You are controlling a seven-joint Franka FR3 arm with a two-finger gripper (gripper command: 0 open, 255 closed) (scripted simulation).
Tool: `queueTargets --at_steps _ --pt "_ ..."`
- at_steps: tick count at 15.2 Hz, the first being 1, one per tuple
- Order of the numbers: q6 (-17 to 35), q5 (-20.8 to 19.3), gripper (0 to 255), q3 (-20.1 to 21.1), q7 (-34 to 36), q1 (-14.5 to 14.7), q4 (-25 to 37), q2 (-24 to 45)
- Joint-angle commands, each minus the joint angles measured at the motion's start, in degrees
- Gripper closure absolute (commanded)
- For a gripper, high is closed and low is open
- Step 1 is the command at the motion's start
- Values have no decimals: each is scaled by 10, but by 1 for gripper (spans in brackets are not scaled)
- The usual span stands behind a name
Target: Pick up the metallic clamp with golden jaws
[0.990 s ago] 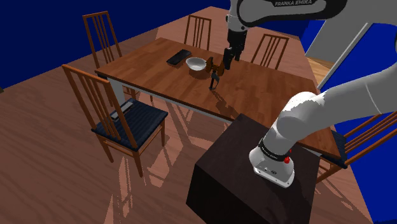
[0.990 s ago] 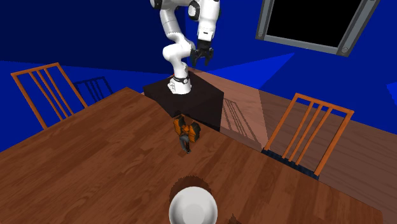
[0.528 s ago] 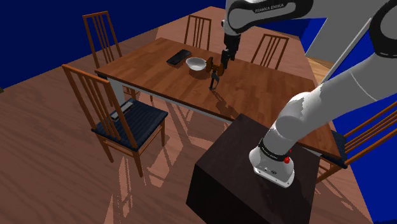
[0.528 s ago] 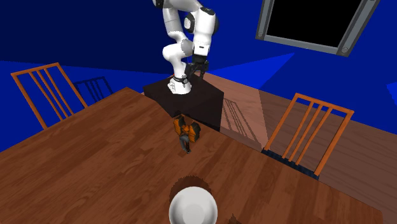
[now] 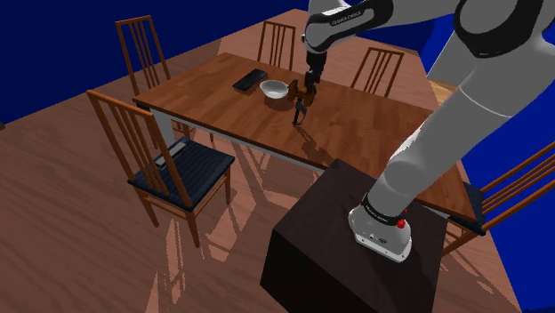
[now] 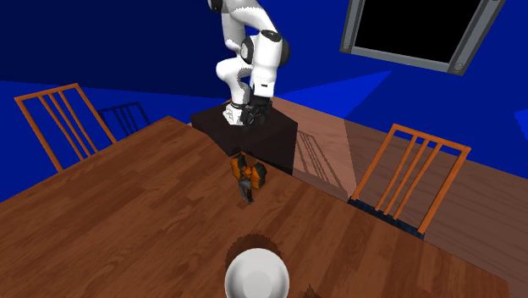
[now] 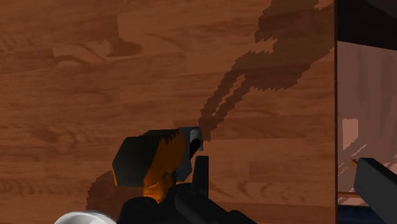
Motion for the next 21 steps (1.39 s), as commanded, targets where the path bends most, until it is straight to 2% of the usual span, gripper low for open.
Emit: queueTargets --at_steps 1,11,21 --pt "20 7 0 -12 -32 -5 29 45" --pt "66 72 0 -26 -173 -47 222 269" --pt "115 76 0 -23 -169 -52 204 301"
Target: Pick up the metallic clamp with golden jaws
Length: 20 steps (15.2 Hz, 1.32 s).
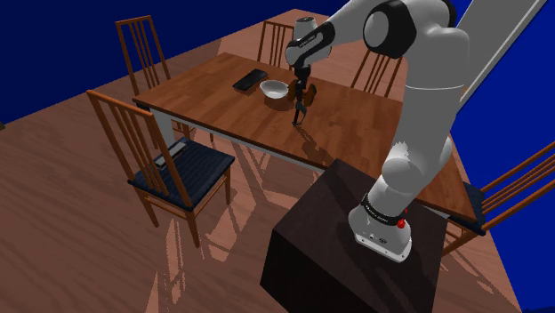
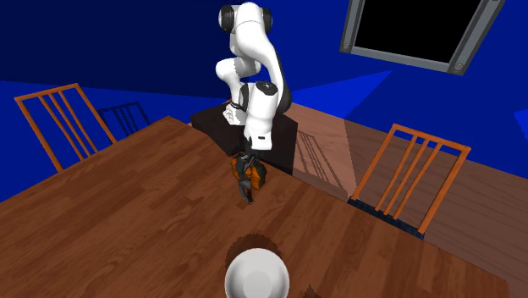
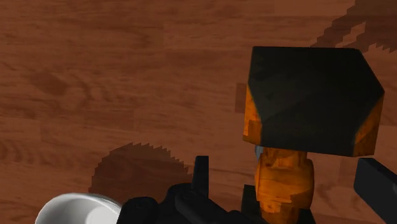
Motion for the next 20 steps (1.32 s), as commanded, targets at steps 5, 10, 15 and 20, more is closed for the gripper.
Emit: queueTargets --at_steps 5,10,15,20 --pt "3 0 255 0 0 -1 -2 1" --pt "2 0 255 0 0 0 0 1" --pt "-30 -2 255 -2 -4 2 13 -18" --pt "-63 -4 255 -3 -8 4 30 -35"
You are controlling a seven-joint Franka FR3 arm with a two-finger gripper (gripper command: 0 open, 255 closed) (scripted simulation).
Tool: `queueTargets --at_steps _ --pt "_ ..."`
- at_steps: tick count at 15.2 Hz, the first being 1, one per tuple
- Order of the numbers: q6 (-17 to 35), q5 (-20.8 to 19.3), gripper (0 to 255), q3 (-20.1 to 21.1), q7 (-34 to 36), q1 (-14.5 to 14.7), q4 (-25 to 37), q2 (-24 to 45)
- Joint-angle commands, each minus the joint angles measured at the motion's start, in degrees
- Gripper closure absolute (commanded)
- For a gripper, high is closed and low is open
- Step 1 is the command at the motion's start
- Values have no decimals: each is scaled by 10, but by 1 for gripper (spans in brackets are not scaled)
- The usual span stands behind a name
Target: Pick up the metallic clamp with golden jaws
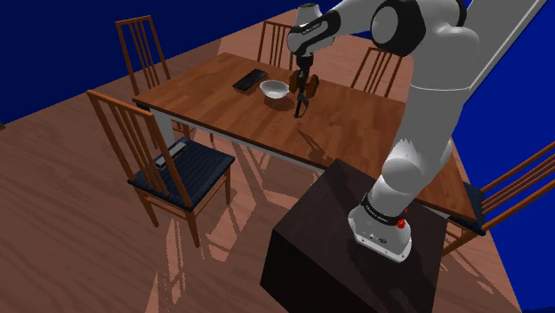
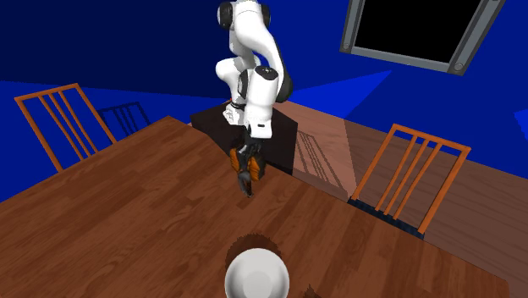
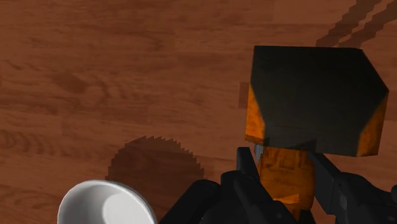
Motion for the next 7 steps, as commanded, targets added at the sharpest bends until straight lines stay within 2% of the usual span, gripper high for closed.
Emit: queueTargets --at_steps 1,7 --pt "-13 -1 255 0 -1 1 7 -6" --pt "-41 -2 255 -1 -4 2 24 -18"
